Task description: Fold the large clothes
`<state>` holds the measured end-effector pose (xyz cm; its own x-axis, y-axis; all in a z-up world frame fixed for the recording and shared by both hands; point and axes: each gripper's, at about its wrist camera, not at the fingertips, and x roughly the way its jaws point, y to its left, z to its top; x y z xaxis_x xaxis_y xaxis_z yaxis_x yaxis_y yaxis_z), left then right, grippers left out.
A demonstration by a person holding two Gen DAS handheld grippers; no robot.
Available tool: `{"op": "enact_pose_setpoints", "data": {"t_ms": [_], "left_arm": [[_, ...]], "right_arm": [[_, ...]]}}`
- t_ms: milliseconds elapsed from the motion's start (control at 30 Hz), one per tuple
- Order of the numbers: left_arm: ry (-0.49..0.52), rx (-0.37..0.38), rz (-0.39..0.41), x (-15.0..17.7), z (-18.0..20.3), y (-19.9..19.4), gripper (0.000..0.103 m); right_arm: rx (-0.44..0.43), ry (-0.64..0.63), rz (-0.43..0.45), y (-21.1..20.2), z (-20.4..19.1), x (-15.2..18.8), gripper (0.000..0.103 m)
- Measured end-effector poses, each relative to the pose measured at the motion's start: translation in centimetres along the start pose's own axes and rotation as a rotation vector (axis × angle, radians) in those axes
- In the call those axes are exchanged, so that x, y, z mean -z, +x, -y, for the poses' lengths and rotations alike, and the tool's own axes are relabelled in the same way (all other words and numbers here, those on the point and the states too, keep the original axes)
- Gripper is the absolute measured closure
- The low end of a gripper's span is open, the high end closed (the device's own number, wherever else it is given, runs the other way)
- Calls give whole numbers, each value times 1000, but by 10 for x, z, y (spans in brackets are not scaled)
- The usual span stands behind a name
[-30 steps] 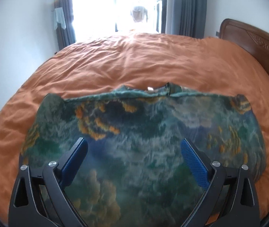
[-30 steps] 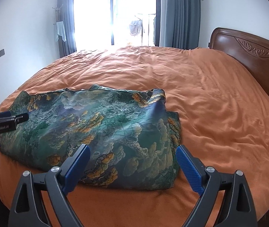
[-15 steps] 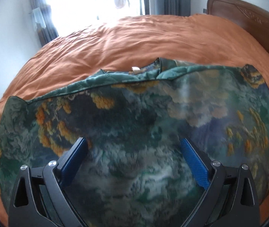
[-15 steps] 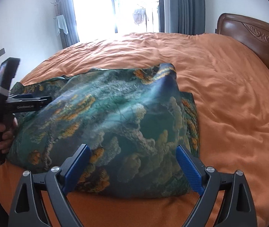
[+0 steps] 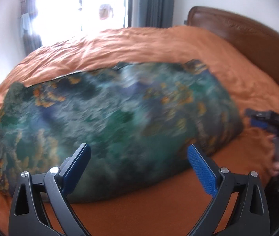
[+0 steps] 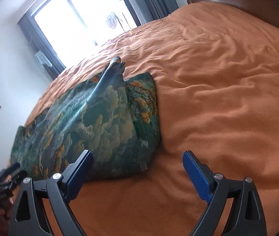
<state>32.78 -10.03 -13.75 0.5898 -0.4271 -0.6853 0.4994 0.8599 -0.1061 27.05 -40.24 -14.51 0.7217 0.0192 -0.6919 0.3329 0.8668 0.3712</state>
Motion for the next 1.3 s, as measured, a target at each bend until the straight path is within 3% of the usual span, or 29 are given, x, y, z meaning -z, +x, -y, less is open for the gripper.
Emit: {"op": "enact_pose_setpoints", "data": {"t_ms": [100,167,233,267,300,367,433,533,633,733,833,1000,1033,1067,1100,1133,1200,1267,1300], "left_arm": [[38,45,-25,-3,17,22,4],[80,82,-105,1,27,46,3],[162,39,-147,8,37,65,0],[192,25,-151,9,40,67,0],[206,25,-157,8,42,65,1],[175,65,-170,-2,38,52,3],[86,156,-169,-24,28,32,3],[-9,281,-128,-71,19,-2,3],[23,346,-102,-113,32,-27,2],[79,386,-159,-139,53,-28,2],[71,363,-232,-149,57,-17,3],[72,175,-280,-135,49,-24,4],[62,143,-290,-131,44,-24,7],[49,115,-298,-127,36,-24,25],[36,88,-309,-124,29,-24,52],[3,91,-319,-122,17,-24,61],[-68,150,-336,-121,-5,-22,73],[-76,152,-328,-123,-24,-20,75],[-73,158,-321,-123,-34,-22,76]], "right_arm": [[-74,77,-63,35,11,-10,7],[-121,158,-89,56,18,-9,3],[-155,226,-89,69,22,-6,3],[-168,225,-84,71,20,-6,11],[-201,210,-87,72,17,-7,43],[-190,172,-86,67,10,-8,61],[-175,88,-35,49,-3,-10,70],[-126,-82,70,15,-36,-9,71],[-93,-270,181,-18,-82,-1,71],[-98,-402,261,-40,-125,9,71],[-90,-572,316,-56,-175,29,71],[-91,-846,371,-73,-250,84,71],[-91,-888,382,-73,-261,93,71],[-101,-918,386,-72,-270,101,71],[-111,-936,384,-71,-277,107,71],[-115,-944,380,-70,-282,110,71],[-120,-930,363,-66,-283,110,69],[-156,-896,342,-67,-280,105,59],[-184,-881,334,-71,-278,104,44]]}}
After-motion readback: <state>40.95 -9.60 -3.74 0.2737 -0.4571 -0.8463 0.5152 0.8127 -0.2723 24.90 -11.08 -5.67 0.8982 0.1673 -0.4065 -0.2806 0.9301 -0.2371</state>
